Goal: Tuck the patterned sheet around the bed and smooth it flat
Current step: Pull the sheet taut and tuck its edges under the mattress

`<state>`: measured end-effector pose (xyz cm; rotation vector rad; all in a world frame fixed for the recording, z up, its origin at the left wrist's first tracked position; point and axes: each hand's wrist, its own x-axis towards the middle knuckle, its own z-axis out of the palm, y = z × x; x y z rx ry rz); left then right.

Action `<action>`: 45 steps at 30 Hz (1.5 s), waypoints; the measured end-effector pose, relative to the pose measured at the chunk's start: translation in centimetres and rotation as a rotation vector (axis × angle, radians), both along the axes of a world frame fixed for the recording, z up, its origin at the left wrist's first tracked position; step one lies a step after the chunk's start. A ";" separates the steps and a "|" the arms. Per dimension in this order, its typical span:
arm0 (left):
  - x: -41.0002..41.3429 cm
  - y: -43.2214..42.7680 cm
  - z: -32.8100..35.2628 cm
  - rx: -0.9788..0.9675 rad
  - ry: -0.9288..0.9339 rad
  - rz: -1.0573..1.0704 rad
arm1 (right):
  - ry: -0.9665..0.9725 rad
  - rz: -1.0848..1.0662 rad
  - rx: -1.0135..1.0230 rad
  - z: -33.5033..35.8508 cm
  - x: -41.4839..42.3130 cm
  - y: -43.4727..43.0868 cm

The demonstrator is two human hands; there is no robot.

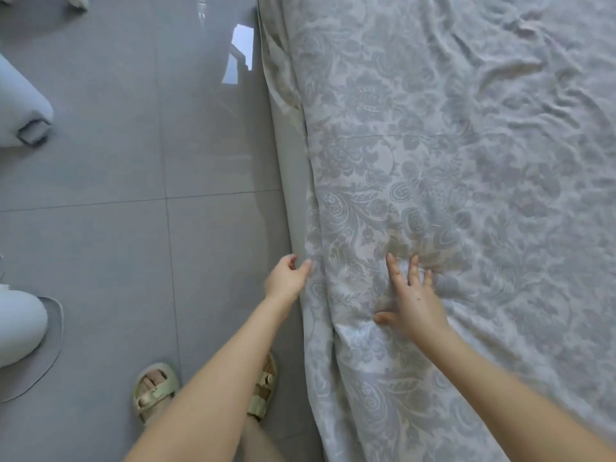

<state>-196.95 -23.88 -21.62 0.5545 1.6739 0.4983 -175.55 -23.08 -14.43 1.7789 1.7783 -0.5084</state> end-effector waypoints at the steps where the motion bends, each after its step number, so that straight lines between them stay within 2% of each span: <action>1: 0.4 1.3 -1.0 -0.036 -0.070 -0.020 | 0.000 0.001 0.004 -0.1 0.2 -0.1; 4: 1.5 3.9 -2.6 -0.079 -0.284 0.058 | -0.003 -0.001 0.019 -0.6 0.2 -0.3; 7: 0.7 3.3 -2.2 0.114 -0.136 0.137 | -0.029 -0.001 0.005 -0.6 -0.2 -0.2; 10: -2.0 0.9 1.4 0.259 -0.054 0.192 | -0.047 -0.019 -0.011 -0.4 -0.6 -0.1; 13: -6.7 -1.8 5.7 0.274 0.034 0.264 | -0.070 -0.030 -0.035 0.0 -1.2 0.1; 15: -10.1 -3.9 7.4 0.237 0.104 0.275 | -0.080 -0.039 -0.048 0.1 -1.4 0.3; 18: -13.9 -6.1 8.6 0.122 0.147 0.172 | -0.100 -0.044 -0.056 0.1 -1.5 0.4; 23: -15.2 -5.1 6.6 -0.092 0.250 0.073 | -0.104 -0.047 -0.076 0.1 -1.5 0.5; 27: -14.0 -2.2 4.5 -0.082 0.279 0.025 | -0.100 -0.058 -0.090 0.1 -1.5 0.6; 30: -12.1 -0.8 3.7 -0.111 0.275 -0.094 | -0.103 -0.061 -0.109 0.1 -1.6 0.7; 34: -9.5 -0.5 3.3 -0.177 0.194 -0.209 | -0.105 -0.087 -0.129 -0.1 -1.6 1.0; 40: -9.4 2.5 4.8 -0.205 0.148 -0.233 | -0.105 -0.106 -0.167 0.2 -1.8 1.3; 45: -10.7 7.8 5.7 -0.199 0.130 -0.149 | -0.118 -0.097 -0.215 0.5 -1.8 1.6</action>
